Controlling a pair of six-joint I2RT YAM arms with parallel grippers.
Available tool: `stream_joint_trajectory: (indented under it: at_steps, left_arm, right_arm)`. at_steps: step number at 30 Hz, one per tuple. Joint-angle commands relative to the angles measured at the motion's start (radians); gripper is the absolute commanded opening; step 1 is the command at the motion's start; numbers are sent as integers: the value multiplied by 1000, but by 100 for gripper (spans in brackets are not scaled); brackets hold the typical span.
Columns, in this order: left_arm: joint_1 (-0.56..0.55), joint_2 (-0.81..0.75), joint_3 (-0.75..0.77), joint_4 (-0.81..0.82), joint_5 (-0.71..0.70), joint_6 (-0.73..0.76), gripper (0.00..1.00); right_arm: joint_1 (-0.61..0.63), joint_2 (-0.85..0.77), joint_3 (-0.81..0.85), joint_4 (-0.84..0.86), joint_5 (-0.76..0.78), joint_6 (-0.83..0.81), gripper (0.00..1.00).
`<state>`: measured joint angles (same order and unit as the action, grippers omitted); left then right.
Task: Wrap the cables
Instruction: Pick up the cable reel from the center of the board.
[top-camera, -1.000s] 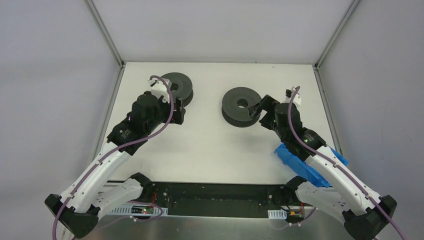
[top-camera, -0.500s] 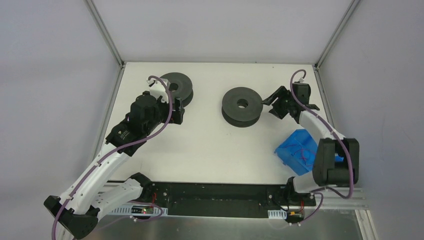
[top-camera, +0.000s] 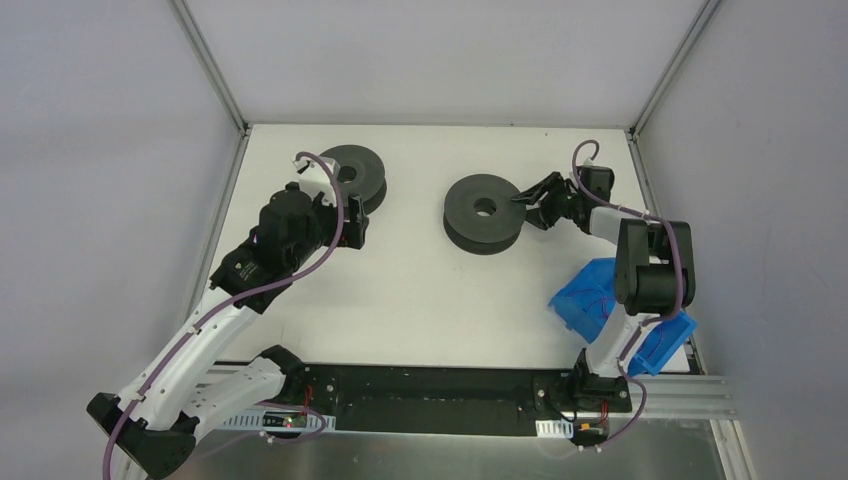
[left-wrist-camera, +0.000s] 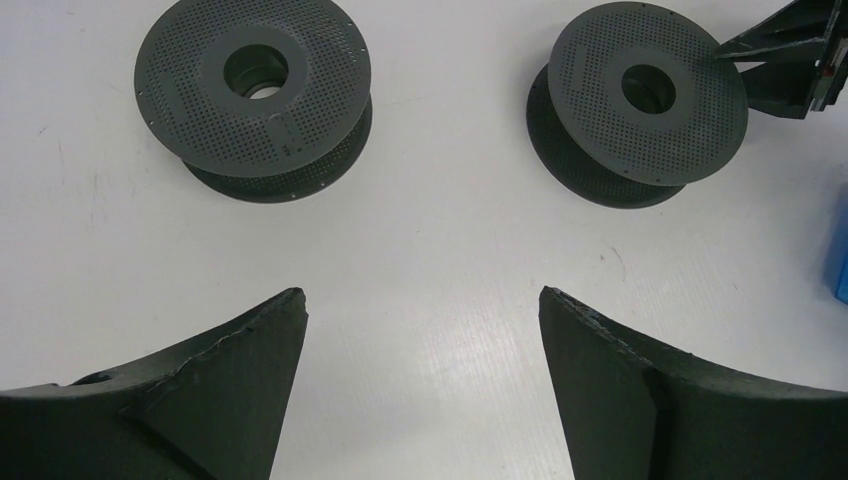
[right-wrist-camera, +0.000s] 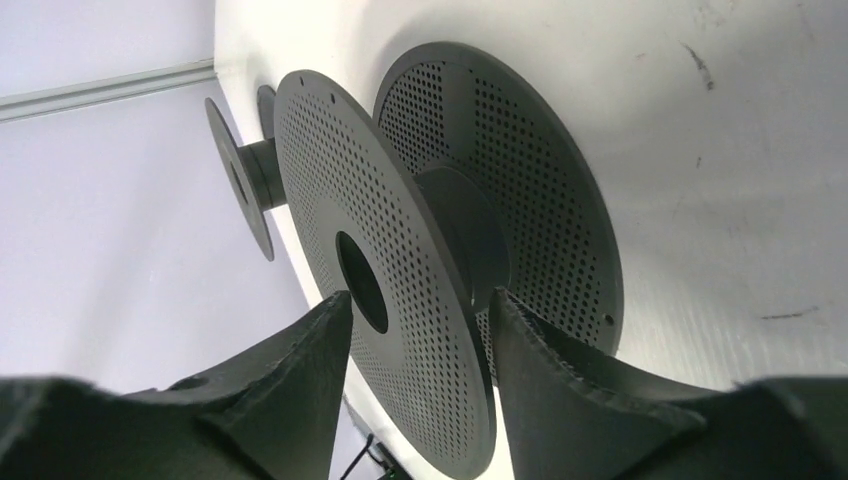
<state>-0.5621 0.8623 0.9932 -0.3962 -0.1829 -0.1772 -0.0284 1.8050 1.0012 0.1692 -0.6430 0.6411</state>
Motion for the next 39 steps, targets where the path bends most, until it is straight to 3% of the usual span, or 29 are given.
stream_joint_trajectory:
  at_steps: [1,4,10,13,19,26,31,39]
  left_arm:
    - [-1,-16,4,46,36,25,84]
    - [-1,-19,-6,57,39,31,83]
    - [-2,6,-1,56,25,29,83]
    - [-1,12,3,56,35,27,82]
    - [-1,28,3,61,64,29,80]
    - [-13,67,-30,111,181,77,75]
    - [-88,46,-91,175,173,153,73]
    - [-223,-9,-200,353,139,259,71]
  right_arm:
    - [-1,33,23,130,-93,67,52]
    - [-1,19,14,130,-88,66,38]
    - [7,-110,-1,12,-48,73,0]
    - [27,-210,6,-130,20,57,0]
    - [228,-423,55,-424,369,95,0]
    - [498,-465,241,-702,740,285,0]
    - [616,-443,305,-733,824,412,0]
    - [719,-396,362,-710,836,555,0]
